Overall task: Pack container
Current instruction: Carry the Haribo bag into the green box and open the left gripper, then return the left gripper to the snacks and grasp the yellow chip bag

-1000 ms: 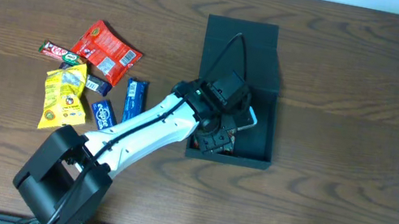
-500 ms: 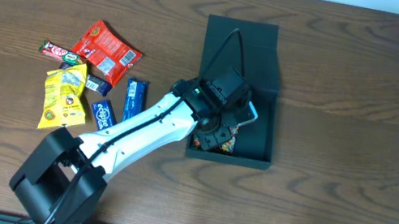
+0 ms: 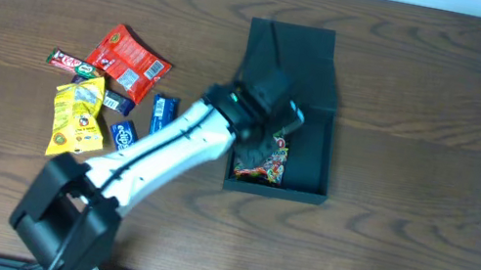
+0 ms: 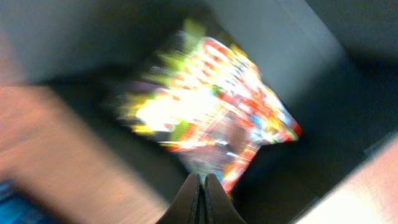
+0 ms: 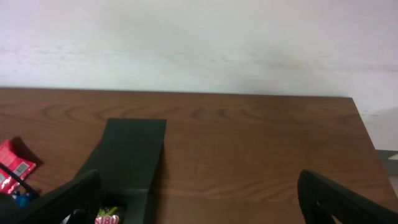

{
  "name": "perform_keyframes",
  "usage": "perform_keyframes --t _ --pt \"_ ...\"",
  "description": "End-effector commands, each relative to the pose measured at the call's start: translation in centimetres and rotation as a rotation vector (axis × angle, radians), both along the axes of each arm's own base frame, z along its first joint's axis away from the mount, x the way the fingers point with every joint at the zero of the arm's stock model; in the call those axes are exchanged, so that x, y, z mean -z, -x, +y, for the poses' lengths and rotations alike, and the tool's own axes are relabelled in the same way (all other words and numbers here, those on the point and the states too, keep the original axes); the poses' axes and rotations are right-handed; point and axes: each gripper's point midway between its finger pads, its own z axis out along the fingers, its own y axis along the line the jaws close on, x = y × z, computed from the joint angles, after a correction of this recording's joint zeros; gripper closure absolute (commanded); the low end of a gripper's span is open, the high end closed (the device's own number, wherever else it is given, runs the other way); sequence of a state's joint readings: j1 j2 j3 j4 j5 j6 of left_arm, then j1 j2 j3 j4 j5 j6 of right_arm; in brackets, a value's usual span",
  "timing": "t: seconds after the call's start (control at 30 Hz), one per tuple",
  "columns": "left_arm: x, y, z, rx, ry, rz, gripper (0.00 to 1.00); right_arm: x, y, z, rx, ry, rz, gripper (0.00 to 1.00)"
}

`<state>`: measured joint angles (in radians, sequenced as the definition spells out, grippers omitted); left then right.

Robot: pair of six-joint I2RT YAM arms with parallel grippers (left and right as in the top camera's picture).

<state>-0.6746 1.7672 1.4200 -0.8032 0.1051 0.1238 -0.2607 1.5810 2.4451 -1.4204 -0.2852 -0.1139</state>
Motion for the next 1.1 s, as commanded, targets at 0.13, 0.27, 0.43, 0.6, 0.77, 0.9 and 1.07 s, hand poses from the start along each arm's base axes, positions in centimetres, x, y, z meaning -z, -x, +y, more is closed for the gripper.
perform_keyframes --t 0.13,0.27,0.43,0.6,0.77,0.9,1.07 --pt "-11.1 -6.7 12.1 -0.552 0.103 -0.249 0.94 0.1 0.0 -0.1 -0.004 0.000 0.003 0.01" --pt "-9.3 -8.8 18.7 -0.797 0.088 -0.202 0.94 0.1 -0.1 -0.1 -0.005 -0.001 0.003 0.01" --pt "-3.0 -11.2 22.1 -0.918 0.046 -0.075 0.94 0.3 -0.4 -0.2 -0.005 -0.003 0.010 0.01" --pt "2.3 -11.3 22.2 -1.113 0.037 0.103 0.94 0.8 -0.9 -0.3 -0.005 -0.006 0.024 0.01" --pt "-0.6 -7.3 24.7 -1.133 -0.133 0.116 0.94 1.2 -1.0 -0.4 -0.005 -0.012 0.041 0.01" --pt "-2.7 -3.6 26.0 -1.117 -0.127 0.061 0.94 1.5 -0.8 -0.3 -0.005 -0.015 0.053 0.01" --pt "-2.7 2.5 30.0 -1.117 -0.005 -0.062 0.94 1.3 -0.9 -0.1 -0.014 -0.018 0.044 0.01"
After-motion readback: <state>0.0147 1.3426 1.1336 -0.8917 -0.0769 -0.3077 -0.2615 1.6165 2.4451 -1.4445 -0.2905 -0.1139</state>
